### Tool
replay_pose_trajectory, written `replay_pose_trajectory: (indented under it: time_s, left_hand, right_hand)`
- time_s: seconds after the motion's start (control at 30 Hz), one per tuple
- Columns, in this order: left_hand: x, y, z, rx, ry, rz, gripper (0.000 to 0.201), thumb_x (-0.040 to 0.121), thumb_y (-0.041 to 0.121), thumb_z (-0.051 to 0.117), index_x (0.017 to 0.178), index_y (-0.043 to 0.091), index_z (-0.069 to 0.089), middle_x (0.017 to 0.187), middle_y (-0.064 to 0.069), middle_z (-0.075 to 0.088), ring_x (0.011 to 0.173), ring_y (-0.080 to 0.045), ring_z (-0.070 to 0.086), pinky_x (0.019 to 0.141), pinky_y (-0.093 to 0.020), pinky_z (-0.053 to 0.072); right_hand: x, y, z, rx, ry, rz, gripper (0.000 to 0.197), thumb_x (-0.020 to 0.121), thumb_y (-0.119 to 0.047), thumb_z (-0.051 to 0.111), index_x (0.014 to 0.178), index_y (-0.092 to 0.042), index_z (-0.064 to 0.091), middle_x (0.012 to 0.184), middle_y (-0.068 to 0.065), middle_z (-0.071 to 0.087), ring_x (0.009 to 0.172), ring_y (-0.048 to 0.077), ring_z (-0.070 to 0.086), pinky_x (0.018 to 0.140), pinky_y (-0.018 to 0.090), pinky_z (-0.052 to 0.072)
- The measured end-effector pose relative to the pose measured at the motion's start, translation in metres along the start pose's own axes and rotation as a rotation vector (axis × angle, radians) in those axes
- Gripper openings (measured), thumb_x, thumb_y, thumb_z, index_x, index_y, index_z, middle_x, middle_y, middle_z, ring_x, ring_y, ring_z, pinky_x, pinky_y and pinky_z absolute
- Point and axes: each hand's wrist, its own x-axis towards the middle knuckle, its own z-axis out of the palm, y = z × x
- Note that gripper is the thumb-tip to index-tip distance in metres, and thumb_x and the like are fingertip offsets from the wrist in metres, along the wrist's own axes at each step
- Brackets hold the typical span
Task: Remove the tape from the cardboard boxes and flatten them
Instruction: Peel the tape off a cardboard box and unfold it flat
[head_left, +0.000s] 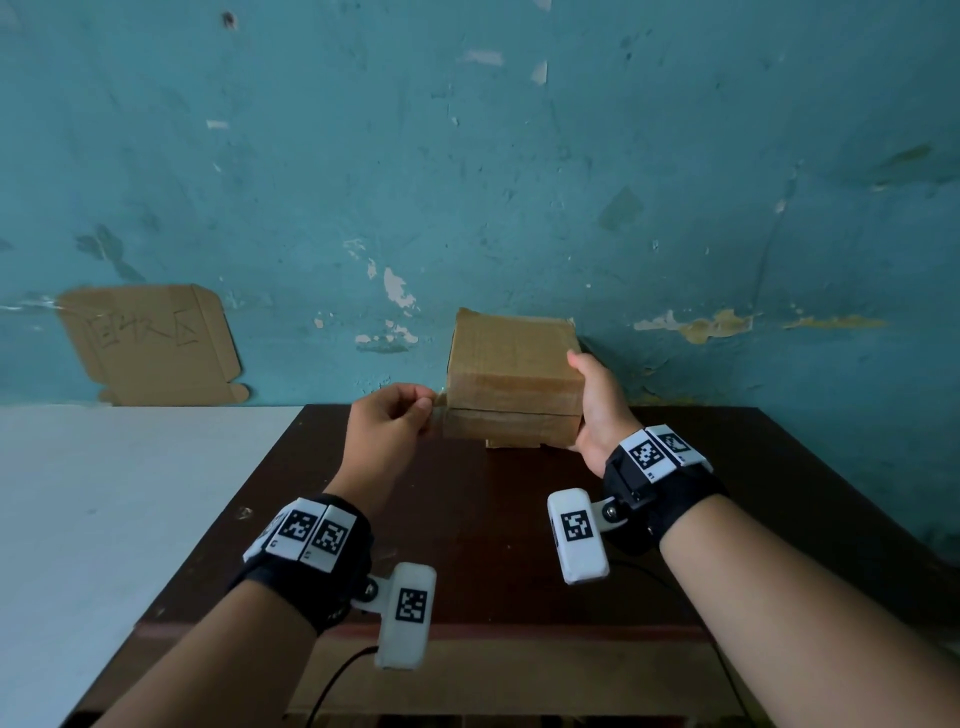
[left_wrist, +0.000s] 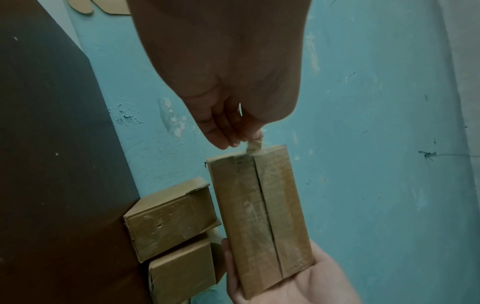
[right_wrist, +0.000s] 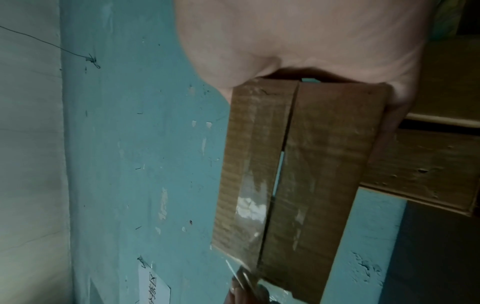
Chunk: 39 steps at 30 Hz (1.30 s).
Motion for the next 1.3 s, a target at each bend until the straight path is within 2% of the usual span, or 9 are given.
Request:
replay_pose_trajectory:
  time_s: [0.23,0.47,0.6,0.73,0.93,1.0,1.07,1.13,1.3]
  left_hand:
    - [-0.012,0.004,-0.001,-0.009,-0.043,0.054,0.018,0.096,0.001,0.059,0.086,0.011,0.07,0.069,-0.003,0.065,0.069,-0.015,0.061,0.074,-0.03,0.054]
    - [-0.017,0.007,0.004,0.107,-0.002,0.083,0.019,0.097,0.005,0.061,0.084,0.016,0.07,0.068,0.001,0.065,0.059,-0.002,0.058,0.058,-0.015,0.05]
    - [-0.014,0.003,0.009,0.168,0.062,0.084,0.019,0.096,0.008,0.061,0.085,0.02,0.07,0.07,0.005,0.067,0.059,-0.004,0.059,0.059,-0.022,0.051]
    - [-0.013,0.003,0.013,0.185,0.09,0.078,0.02,0.096,0.009,0.062,0.084,0.023,0.069,0.069,0.008,0.067,0.058,-0.002,0.059,0.058,-0.022,0.047]
    - [-0.012,0.007,0.016,0.202,0.134,0.071,0.019,0.095,0.01,0.062,0.083,0.023,0.069,0.071,0.005,0.069,0.061,-0.008,0.061,0.057,-0.023,0.051]
    - [-0.013,0.011,0.017,0.198,0.149,0.06,0.016,0.095,0.01,0.062,0.086,0.02,0.071,0.073,0.004,0.07,0.061,-0.007,0.061,0.056,-0.017,0.048]
    - [-0.013,0.016,0.018,0.203,0.172,0.06,0.015,0.095,0.01,0.061,0.088,0.018,0.071,0.075,0.005,0.069,0.063,-0.003,0.061,0.052,-0.007,0.043]
    - [-0.014,0.02,0.018,0.221,0.197,0.056,0.014,0.096,0.01,0.061,0.089,0.018,0.07,0.075,0.007,0.068,0.064,-0.001,0.06,0.052,-0.003,0.041]
    - [-0.018,0.023,0.018,0.25,0.227,0.016,0.015,0.095,0.013,0.06,0.086,0.021,0.068,0.078,0.007,0.067,0.071,-0.006,0.06,0.062,-0.015,0.043]
  right_hand:
    - [-0.006,0.001,0.003,0.025,0.027,-0.012,0.103,0.048,-0.075,0.063,0.142,-0.032,0.053,0.148,0.005,0.054,0.135,0.031,0.051,0.111,0.063,0.035]
    - [-0.014,0.002,0.013,0.008,0.035,0.007,0.094,0.061,-0.07,0.059,0.146,-0.029,0.049,0.149,0.007,0.052,0.135,0.03,0.05,0.113,0.06,0.036]
    - [-0.015,0.005,0.016,0.012,0.036,0.004,0.09,0.067,-0.068,0.055,0.147,-0.026,0.048,0.151,0.007,0.051,0.137,0.029,0.049,0.115,0.057,0.035]
    - [-0.014,0.007,0.016,0.005,0.042,0.018,0.091,0.069,-0.068,0.054,0.149,-0.026,0.045,0.153,0.007,0.048,0.138,0.03,0.047,0.116,0.058,0.033]
    - [-0.016,0.006,0.016,-0.024,0.054,0.018,0.069,0.096,-0.058,0.046,0.155,-0.024,0.035,0.161,0.007,0.035,0.146,0.03,0.035,0.12,0.057,0.025]
    - [-0.02,0.005,0.017,-0.026,0.051,0.01,0.067,0.1,-0.054,0.044,0.157,-0.022,0.03,0.163,0.008,0.032,0.149,0.03,0.031,0.121,0.055,0.022]
    - [-0.022,0.005,0.018,-0.024,0.054,-0.012,0.066,0.102,-0.052,0.043,0.158,-0.018,0.029,0.163,0.009,0.031,0.149,0.029,0.029,0.119,0.052,0.022]
    - [-0.023,0.007,0.02,-0.027,0.062,-0.032,0.065,0.102,-0.051,0.043,0.157,-0.017,0.032,0.161,0.009,0.033,0.147,0.028,0.032,0.118,0.049,0.025]
    - [-0.019,0.017,0.027,-0.049,0.077,-0.11,0.061,0.094,-0.057,0.045,0.145,-0.023,0.048,0.144,0.008,0.052,0.121,0.022,0.051,0.099,0.042,0.036]
